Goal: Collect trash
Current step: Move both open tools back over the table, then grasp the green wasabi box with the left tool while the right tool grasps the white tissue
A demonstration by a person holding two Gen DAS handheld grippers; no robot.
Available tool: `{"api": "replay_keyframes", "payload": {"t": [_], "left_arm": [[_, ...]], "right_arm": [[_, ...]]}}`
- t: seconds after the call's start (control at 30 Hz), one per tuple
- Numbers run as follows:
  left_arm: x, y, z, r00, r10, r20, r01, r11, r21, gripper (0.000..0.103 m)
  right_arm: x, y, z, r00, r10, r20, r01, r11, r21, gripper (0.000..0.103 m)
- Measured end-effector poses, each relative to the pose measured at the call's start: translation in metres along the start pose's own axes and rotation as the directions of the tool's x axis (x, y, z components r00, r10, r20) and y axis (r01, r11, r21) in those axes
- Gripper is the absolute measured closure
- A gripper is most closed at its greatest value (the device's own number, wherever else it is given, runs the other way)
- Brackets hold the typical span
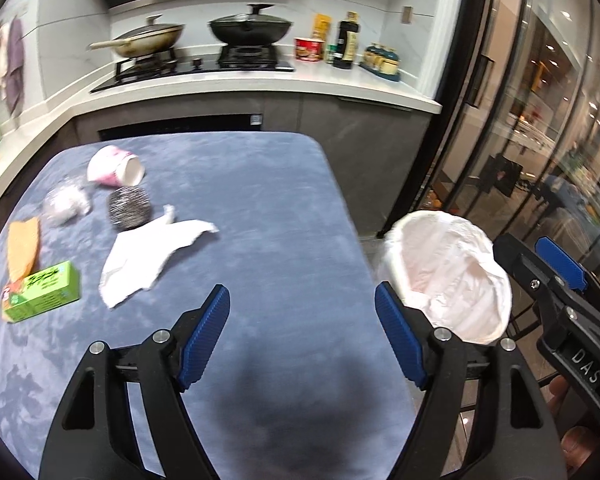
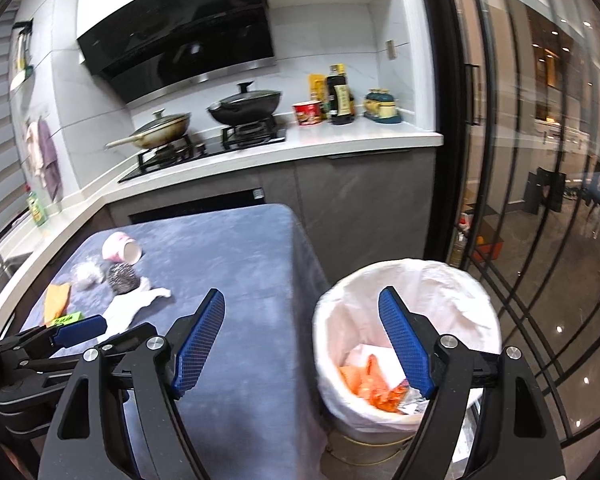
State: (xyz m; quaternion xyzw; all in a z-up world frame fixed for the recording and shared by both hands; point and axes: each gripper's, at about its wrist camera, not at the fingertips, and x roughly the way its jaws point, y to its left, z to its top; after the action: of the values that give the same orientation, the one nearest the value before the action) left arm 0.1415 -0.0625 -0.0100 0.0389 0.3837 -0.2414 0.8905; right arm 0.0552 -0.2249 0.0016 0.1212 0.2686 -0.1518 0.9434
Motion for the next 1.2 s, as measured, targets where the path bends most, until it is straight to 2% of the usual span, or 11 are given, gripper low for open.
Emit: {"api": "replay_keyframes", "payload": {"t": [0.2,0.37,0.5,0.73,0.9,1.0,1.2], "left_arm": [[-0.002,0.056,-0.01,0.998,0.065,-0.009,-0.065,0.996,-0.065,0.025],[0.002,0.12,-0.02,0.99,0.134,-0.039,-0.139,0.976,-0.167,0.024],[0.004,0.169,-0.027,0.973,0.224,-0.054,-0.23,0.953,-0.198,0.019],[0.002,0.231,-0.031,0.946,0.319,-0.055,-0.323,0.928,-0.185,0.015],[0.01,0.256,-0.029,0.952,0.301,-0.052,-0.305,0.947,-0.104,0.013],[0.019,0.265,-0.028,0.96,0.276,-0.047,-0.277,0.96,-0.027,0.013],[0.035,0.278,-0.03,0.971,0.233,-0.06,-0.231,0.972,0.028,0.01]], "right_arm": [[0.025,0.047,-0.004,0.996,0.066,-0.055,-0.068,0.997,-0.045,0.027],[0.059,0.093,-0.013,0.982,0.137,-0.131,-0.146,0.987,-0.064,0.027],[0.088,0.13,-0.021,0.965,0.179,-0.19,-0.196,0.978,-0.073,0.027],[0.141,0.189,-0.036,0.937,0.212,-0.277,-0.244,0.966,-0.087,0.027],[0.17,0.212,-0.046,0.92,0.22,-0.324,-0.257,0.963,-0.076,0.027],[0.182,0.221,-0.05,0.908,0.229,-0.35,-0.268,0.961,-0.065,0.034],[0.2,0.235,-0.056,0.895,0.229,-0.383,-0.278,0.958,-0.075,0.051]]}}
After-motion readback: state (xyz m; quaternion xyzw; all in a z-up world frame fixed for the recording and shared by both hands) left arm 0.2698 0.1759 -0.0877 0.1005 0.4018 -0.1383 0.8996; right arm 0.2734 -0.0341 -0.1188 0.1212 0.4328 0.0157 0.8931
